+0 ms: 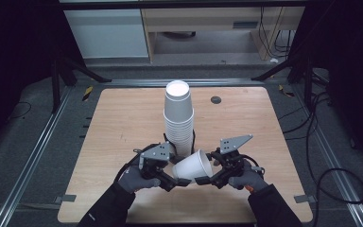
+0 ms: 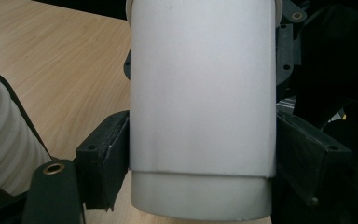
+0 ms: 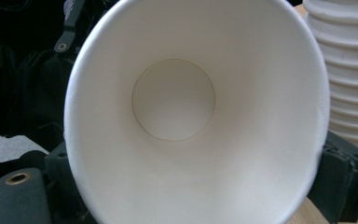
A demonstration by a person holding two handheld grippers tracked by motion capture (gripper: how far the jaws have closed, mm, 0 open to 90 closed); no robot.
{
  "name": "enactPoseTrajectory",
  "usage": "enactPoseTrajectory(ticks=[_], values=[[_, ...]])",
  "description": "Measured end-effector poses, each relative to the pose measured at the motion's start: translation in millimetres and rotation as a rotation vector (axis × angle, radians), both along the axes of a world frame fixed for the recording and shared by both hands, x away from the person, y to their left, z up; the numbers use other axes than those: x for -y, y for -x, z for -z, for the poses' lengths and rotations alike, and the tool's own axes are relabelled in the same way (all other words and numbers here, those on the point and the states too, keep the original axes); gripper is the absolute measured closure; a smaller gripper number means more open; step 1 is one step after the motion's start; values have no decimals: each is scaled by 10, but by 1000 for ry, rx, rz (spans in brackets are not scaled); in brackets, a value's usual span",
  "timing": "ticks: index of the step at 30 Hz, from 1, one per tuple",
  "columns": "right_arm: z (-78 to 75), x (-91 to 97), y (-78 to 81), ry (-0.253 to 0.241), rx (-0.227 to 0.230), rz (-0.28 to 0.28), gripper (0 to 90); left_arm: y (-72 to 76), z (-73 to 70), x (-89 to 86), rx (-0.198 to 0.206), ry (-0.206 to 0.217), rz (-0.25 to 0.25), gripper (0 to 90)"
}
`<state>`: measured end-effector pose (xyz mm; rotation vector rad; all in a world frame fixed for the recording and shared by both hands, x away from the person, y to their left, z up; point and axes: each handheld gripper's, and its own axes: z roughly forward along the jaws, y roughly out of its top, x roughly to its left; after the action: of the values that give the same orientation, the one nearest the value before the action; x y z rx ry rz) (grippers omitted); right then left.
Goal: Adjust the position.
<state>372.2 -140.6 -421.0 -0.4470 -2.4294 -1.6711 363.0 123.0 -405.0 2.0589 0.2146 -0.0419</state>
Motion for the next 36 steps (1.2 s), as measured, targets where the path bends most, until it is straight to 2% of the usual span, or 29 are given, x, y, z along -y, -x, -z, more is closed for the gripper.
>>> enactPoseTrajectory(ticks=[9,13,19,23,26,31,36], values=[[-36,32,1,-1,14,7,124,4,-18,-17,-5,5,-20,212],[-75,90,-5,-8,22,26,122,4,-26,-64,-3,-11,-48,200],[-163,196,-7,-14,43,60,121,14,-29,-169,17,-60,-105,194],[-233,258,1,-10,59,89,119,32,-4,-314,10,-67,-163,194],[-279,307,7,-13,68,116,119,58,52,-492,-3,-81,-227,197],[-348,361,-3,29,82,177,117,82,125,-749,-14,-91,-348,200],[-427,423,-14,73,98,239,117,43,173,-874,-18,-87,-431,203]])
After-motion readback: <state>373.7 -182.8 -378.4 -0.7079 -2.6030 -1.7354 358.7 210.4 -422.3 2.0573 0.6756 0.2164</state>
